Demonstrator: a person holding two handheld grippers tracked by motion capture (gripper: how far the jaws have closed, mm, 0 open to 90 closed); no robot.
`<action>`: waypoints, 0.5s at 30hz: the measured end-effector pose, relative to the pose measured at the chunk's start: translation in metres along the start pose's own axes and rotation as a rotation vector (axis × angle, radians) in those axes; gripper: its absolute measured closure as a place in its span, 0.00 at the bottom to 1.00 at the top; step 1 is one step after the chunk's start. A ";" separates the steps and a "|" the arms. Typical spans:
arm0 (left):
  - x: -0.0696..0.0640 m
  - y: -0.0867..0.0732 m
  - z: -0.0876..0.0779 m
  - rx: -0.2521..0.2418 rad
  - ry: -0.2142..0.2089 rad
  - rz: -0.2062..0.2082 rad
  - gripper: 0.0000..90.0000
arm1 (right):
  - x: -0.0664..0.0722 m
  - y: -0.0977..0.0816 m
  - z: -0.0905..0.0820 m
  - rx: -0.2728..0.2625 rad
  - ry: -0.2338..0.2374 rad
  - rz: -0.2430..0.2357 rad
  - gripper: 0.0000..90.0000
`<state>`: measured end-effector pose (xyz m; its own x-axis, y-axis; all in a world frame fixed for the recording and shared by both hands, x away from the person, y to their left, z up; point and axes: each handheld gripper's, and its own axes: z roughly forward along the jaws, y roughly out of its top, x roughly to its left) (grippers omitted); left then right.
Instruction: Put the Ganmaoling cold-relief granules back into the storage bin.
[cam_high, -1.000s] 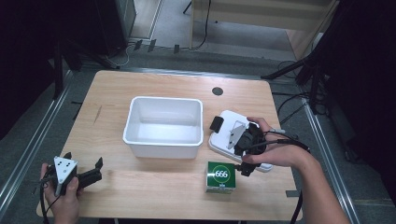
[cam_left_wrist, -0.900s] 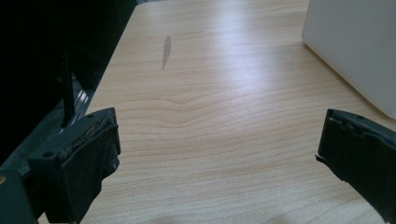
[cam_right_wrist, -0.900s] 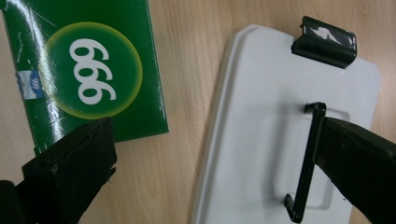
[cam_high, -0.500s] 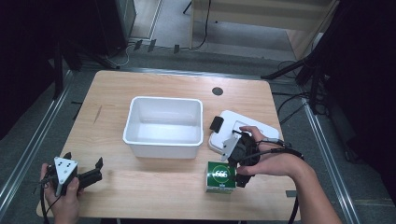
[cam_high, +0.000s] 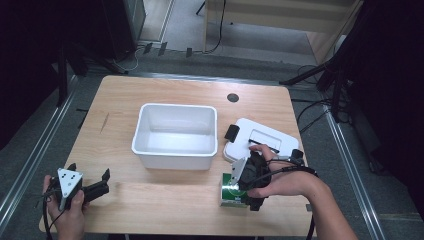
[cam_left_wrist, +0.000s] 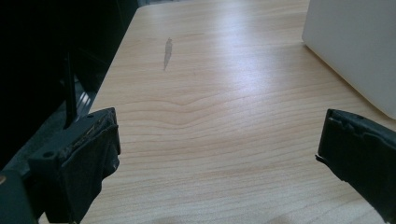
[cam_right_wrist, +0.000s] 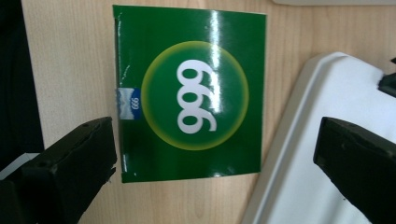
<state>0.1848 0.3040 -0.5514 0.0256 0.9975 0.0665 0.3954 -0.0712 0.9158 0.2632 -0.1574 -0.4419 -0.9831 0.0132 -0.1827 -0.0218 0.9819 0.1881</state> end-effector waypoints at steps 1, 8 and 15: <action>0.000 0.000 0.000 0.001 0.000 0.001 0.00 | 0.001 0.000 0.001 0.004 0.003 0.002 0.00; 0.000 0.000 0.000 0.000 0.000 0.000 0.00 | 0.003 0.002 0.010 0.001 0.042 0.000 0.00; 0.000 0.000 0.000 0.000 -0.001 0.000 0.00 | 0.002 0.002 0.017 0.018 0.052 -0.001 0.00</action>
<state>0.1848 0.3041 -0.5513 0.0261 0.9975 0.0660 0.3950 -0.0710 0.9159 0.2637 -0.1519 -0.4579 -0.9912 0.0030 -0.1321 -0.0198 0.9851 0.1709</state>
